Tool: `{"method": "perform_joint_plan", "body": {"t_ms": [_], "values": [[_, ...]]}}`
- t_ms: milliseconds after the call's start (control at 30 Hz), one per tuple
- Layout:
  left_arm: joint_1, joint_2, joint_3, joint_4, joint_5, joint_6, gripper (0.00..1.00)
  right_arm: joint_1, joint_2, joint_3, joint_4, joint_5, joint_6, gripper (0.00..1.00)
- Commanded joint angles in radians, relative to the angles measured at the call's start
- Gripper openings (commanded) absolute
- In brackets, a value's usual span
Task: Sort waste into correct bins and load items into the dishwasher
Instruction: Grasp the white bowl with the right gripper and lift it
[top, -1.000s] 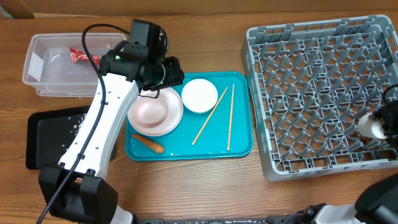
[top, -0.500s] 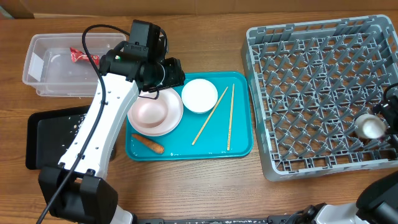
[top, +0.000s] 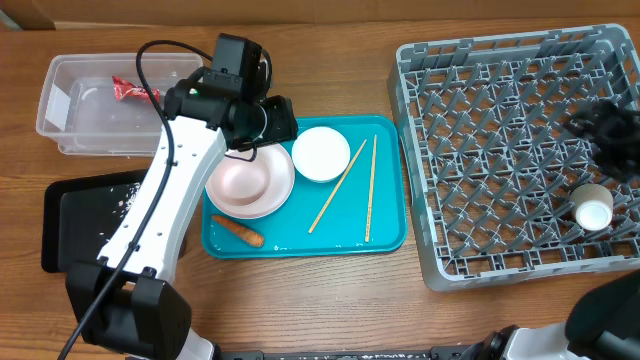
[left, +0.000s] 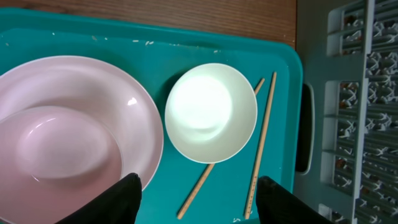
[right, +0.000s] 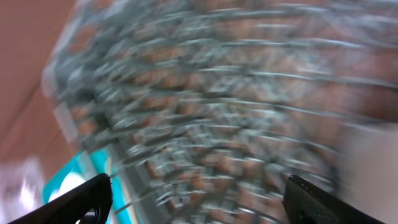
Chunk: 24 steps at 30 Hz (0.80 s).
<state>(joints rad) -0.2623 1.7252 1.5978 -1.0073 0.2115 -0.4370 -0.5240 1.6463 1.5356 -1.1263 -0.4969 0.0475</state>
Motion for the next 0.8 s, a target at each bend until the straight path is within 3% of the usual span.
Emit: {"method": "perform_joint_plan", "body": {"t_ms": [0, 300, 500, 767], "values": [[-0.007, 0.019, 0.007, -0.022, -0.013, 0.01, 0.6, 0.187, -0.03, 0.025, 0.021, -0.068, -0.084, 0.89], [-0.006, 0.019, 0.007, -0.083, -0.063, 0.011, 0.61, 0.742, 0.035, 0.025, 0.228, 0.182, -0.058, 0.89], [-0.006, 0.019, 0.007, -0.131, -0.12, 0.011, 0.61, 0.906, 0.184, 0.024, 0.301, 0.279, 0.035, 0.85], [-0.006, 0.019, 0.007, -0.172, -0.201, 0.01, 0.61, 0.95, 0.351, 0.024, 0.362, 0.287, 0.101, 0.73]]}}
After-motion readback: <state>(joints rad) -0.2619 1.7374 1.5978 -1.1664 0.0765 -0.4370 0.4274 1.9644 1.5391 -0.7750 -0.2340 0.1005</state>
